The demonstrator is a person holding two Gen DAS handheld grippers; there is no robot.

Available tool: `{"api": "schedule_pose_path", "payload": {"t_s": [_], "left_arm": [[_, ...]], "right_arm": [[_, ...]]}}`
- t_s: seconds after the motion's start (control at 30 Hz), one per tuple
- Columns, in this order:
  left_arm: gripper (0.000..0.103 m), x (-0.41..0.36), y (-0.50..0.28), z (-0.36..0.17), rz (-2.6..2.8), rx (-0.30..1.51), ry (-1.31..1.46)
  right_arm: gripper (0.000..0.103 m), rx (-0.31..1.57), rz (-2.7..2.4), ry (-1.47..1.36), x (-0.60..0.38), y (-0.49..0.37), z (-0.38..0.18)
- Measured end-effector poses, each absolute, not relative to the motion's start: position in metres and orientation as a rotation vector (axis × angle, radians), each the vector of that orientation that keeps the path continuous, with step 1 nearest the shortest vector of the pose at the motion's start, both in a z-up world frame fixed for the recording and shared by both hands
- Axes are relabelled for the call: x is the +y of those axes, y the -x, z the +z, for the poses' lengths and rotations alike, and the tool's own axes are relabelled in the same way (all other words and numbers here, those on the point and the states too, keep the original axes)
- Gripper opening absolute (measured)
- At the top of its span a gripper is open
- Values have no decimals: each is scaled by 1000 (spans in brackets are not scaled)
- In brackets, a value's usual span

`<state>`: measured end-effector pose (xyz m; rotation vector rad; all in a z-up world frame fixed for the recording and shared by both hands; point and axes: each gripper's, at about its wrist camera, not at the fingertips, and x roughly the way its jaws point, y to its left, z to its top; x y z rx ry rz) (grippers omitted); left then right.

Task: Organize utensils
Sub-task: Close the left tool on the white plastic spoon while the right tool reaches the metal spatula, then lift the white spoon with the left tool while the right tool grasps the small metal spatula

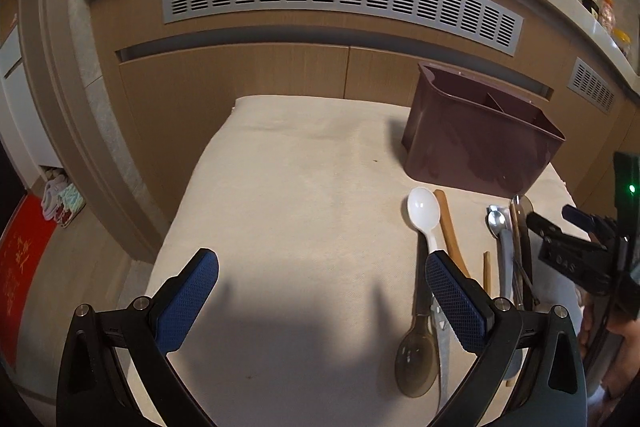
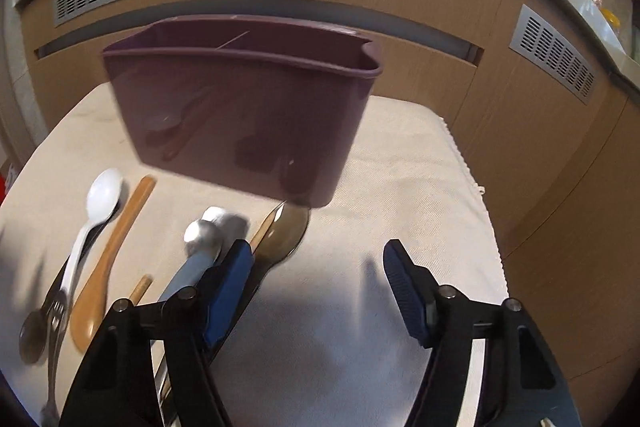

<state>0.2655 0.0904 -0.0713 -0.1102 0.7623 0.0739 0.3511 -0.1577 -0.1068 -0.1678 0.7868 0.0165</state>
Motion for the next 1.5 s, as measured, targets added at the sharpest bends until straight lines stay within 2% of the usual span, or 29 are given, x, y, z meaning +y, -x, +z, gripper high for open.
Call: {"api": "schedule_pose_path", "payload": {"t_s": [0.1,0.2,0.3,0.4,0.7,0.73,0.77,0.83,0.9,0.97,1.03,1.1,1.13,1.23,1.33,1.5], "left_arm": [[103,86,-268,-74,63,769,128],[103,86,-268,-76,76,773,135],[103,86,-269,-77,91,776,120],[103,86,-272,-77,66,784,127],[101,53,-309,-79,-85,835,84],[97,47,-318,-80,-114,848,73],[88,42,-325,-81,-128,859,63],[79,33,-341,-86,-153,891,43],[74,24,-360,-96,-162,946,29],[72,18,-374,-104,-155,987,21],[66,14,-383,-110,-127,1003,-2],[52,14,-386,-108,-129,980,16],[35,13,-386,-107,-128,978,16],[34,16,-377,-100,-139,953,16],[34,22,-357,-83,-140,871,25],[35,48,-315,-46,-120,706,86]], "right_arm": [[61,816,28,129,-160,-370,-113],[48,839,79,101,-158,-380,-117],[22,863,171,65,-155,-381,-116],[7,881,207,40,-157,-375,-113],[7,949,326,-42,-184,-334,-113],[7,946,322,-35,-187,-327,-111],[8,940,313,-23,-189,-323,-111],[10,914,278,-2,-195,-314,-108],[13,901,257,1,-201,-309,-105],[25,878,222,14,-209,-304,-99],[62,851,177,40,-216,-299,-93],[83,810,143,57,-219,-293,-86],[91,788,125,75,-218,-291,-83],[102,753,106,131,-214,-287,-75],[103,740,104,170,-206,-287,-74],[103,830,166,124,-177,-314,-78]]}}
